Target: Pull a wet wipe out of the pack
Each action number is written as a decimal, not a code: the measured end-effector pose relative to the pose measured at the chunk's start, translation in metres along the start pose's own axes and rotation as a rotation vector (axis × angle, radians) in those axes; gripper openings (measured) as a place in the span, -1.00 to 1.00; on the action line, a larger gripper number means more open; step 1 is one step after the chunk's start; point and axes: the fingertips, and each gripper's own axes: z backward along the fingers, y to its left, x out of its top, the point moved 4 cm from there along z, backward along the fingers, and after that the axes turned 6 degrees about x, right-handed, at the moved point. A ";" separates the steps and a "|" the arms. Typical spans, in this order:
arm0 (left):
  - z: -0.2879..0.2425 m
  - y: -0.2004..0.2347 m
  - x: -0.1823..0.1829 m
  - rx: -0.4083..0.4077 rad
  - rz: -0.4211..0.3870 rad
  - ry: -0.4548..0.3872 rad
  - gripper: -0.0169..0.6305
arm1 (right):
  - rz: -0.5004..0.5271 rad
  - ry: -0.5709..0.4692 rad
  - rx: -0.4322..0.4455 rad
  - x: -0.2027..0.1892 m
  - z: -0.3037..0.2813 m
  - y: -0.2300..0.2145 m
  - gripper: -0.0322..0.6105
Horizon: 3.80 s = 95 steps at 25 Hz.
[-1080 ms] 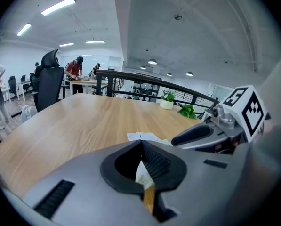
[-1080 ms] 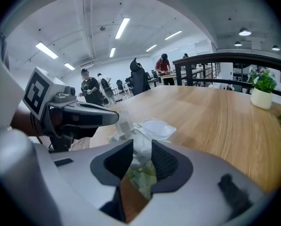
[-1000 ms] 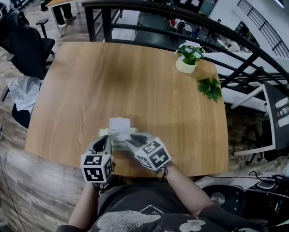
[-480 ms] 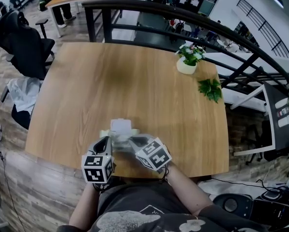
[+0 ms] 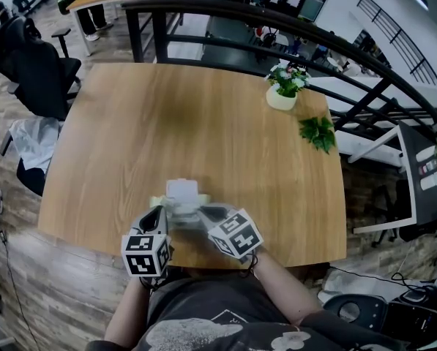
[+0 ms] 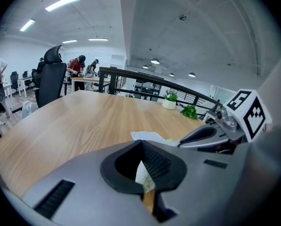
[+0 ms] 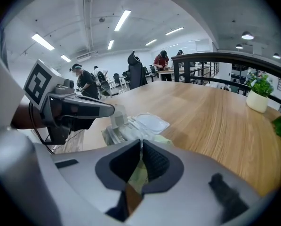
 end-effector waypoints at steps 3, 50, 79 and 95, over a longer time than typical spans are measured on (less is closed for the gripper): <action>0.001 0.001 -0.001 0.008 -0.002 0.006 -0.90 | -0.005 -0.004 -0.004 -0.001 0.003 -0.001 -0.79; 0.007 -0.001 -0.005 0.036 -0.039 0.010 -0.90 | -0.044 -0.002 -0.046 -0.020 0.023 -0.016 -0.79; 0.008 -0.004 -0.004 0.041 -0.091 0.007 -0.90 | -0.077 -0.013 -0.084 -0.032 0.043 -0.026 -0.79; 0.008 -0.007 -0.004 0.012 -0.103 -0.004 -0.90 | -0.061 -0.057 -0.114 -0.024 0.063 -0.025 -0.79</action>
